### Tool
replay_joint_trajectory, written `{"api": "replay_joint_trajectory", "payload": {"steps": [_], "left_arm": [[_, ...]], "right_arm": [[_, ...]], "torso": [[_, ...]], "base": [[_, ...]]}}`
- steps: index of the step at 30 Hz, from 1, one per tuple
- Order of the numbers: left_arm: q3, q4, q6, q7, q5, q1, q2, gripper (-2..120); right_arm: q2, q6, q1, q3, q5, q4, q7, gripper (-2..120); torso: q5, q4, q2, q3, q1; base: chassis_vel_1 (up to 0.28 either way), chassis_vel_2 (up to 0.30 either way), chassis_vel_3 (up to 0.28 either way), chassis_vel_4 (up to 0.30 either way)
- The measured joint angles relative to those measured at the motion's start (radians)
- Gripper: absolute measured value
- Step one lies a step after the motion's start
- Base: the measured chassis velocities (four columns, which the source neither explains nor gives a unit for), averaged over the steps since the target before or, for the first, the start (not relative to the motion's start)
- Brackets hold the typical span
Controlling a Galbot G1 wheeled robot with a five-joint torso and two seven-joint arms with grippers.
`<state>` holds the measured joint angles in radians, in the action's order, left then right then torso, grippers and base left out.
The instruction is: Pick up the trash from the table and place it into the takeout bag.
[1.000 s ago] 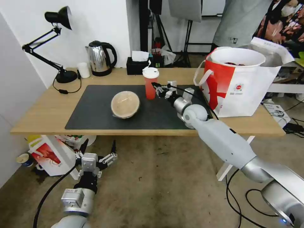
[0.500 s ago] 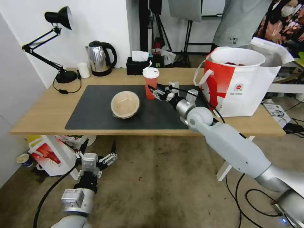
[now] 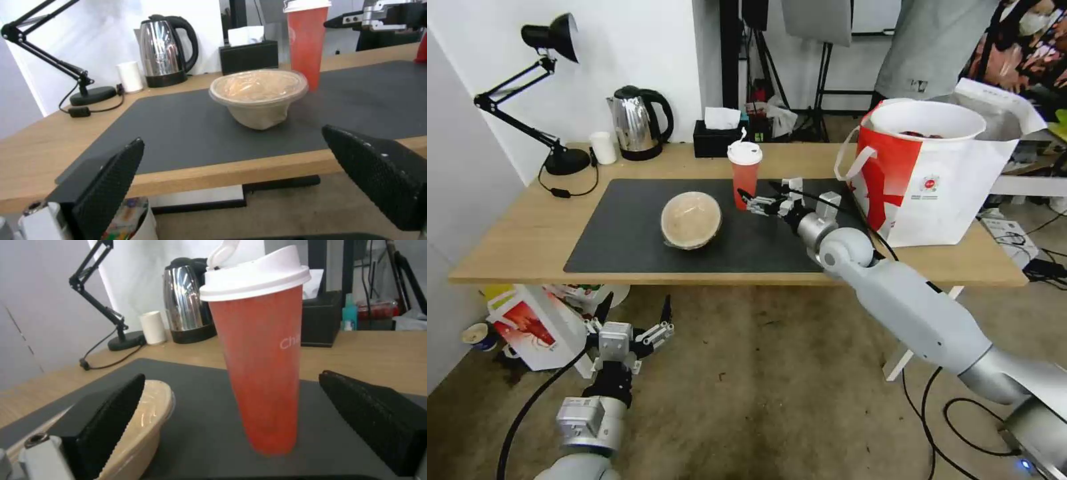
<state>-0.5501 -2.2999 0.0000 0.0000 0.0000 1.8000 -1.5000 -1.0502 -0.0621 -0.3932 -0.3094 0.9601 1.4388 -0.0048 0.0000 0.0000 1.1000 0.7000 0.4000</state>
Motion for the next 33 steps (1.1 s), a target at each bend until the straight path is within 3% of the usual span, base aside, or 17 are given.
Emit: {"api": "replay_joint_trajectory", "payload": {"steps": [21,33], "left_arm": [[0.0,0.0,0.0,0.0,0.0,0.0,0.0,100],[0.0,0.0,0.0,0.0,0.0,0.0,0.0,100]], "right_arm": [[-0.051,0.009,0.05,-0.014,-0.024,-0.096,-0.021,100],[-0.136,0.031,0.12,-0.009,-0.042,-0.223,-0.051,100]], "torso": [[0.0,0.0,0.0,0.0,0.0],[0.0,0.0,0.0,0.0,0.0]], "base": [[0.0,0.0,0.0,0.0],[0.0,0.0,0.0,0.0]]}}
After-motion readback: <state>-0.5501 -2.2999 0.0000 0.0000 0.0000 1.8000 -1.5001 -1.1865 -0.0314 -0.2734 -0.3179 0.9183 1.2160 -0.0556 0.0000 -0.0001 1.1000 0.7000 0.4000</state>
